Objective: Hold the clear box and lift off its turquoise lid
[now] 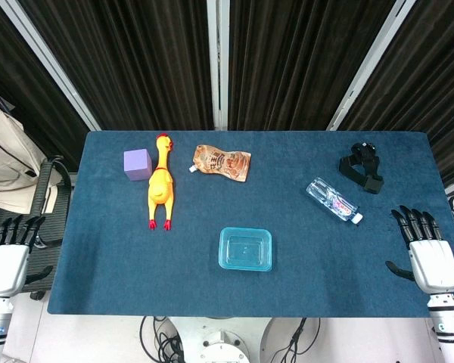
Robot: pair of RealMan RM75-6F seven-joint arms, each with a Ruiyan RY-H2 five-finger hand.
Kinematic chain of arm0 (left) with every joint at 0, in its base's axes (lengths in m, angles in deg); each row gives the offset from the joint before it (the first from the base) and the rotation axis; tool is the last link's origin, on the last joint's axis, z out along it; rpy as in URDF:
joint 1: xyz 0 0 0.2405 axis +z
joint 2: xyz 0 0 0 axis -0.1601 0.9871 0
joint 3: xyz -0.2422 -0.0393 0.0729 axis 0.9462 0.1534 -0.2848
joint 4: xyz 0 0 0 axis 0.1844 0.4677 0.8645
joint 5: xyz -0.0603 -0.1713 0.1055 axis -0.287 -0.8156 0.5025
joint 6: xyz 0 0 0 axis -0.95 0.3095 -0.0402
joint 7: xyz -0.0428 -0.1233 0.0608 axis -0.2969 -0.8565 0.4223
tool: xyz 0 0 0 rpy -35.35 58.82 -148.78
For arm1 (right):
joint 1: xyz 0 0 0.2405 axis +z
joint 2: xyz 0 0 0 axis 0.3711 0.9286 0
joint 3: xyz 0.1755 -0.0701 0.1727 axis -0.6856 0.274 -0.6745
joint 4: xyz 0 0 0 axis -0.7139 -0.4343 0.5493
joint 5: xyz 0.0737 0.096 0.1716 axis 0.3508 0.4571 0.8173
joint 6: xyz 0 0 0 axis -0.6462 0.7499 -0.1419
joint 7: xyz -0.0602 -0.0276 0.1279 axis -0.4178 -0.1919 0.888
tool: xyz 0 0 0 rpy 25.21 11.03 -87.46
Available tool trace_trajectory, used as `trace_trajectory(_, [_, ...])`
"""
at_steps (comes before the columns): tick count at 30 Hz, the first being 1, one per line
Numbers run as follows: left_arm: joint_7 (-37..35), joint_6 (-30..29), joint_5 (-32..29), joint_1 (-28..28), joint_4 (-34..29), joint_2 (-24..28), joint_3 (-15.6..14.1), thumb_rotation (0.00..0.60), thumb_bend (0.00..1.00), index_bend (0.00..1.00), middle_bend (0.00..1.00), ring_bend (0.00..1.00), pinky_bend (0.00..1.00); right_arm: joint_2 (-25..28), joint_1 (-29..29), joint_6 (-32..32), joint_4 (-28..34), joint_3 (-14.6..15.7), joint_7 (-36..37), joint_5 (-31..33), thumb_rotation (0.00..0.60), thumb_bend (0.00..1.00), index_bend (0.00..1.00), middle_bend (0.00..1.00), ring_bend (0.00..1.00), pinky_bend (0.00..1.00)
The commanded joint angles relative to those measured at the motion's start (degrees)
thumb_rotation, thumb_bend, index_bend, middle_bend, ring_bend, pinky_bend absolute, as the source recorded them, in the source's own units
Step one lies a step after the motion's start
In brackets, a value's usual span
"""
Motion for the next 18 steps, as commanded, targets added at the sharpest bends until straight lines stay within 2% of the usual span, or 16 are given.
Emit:
trace_trajectory(1, [0.2, 0.5, 0.0, -0.3, -0.2, -0.2, -0.1, 0.600, 0.00, 0.11, 0.10, 0.00, 0.00, -0.3, 0.3, 0.3, -0.1, -0.2, -0.1, 0.2, 0.600, 0.02, 0.00, 0.04, 0.00, 0.00])
trace_trajectory(8, [0.7, 0.2, 1.1, -0.8, -1.9, 0.5, -0.1, 0.600, 0.00, 0.11, 0.10, 0.00, 0.01, -0.7, 0.0, -0.7, -1.0, -0.2, 1.2, -0.2, 0.600, 0.02, 0.00, 0.04, 0.00, 0.00])
trace_trajectory(12, [0.4, 1.1, 3.1, -3.0, -4.4, 0.7, 1.0, 0.600, 0.00, 0.11, 0.10, 0.00, 0.00, -0.5, -0.7, -2.6, -1.8, -0.5, 3.0, -0.6, 0.600, 0.02, 0.00, 0.04, 0.00, 0.00])
trace_trajectory(18, [2.0, 11.0, 9.2, -12.3, -10.5, 1.2, 1.8, 0.600, 0.00, 0.11, 0.10, 0.00, 0.00, 0.6, -1.3, -4.9, -2.2, -0.7, 4.0, -1.9, 0.600, 0.02, 0.00, 0.04, 0.00, 0.00])
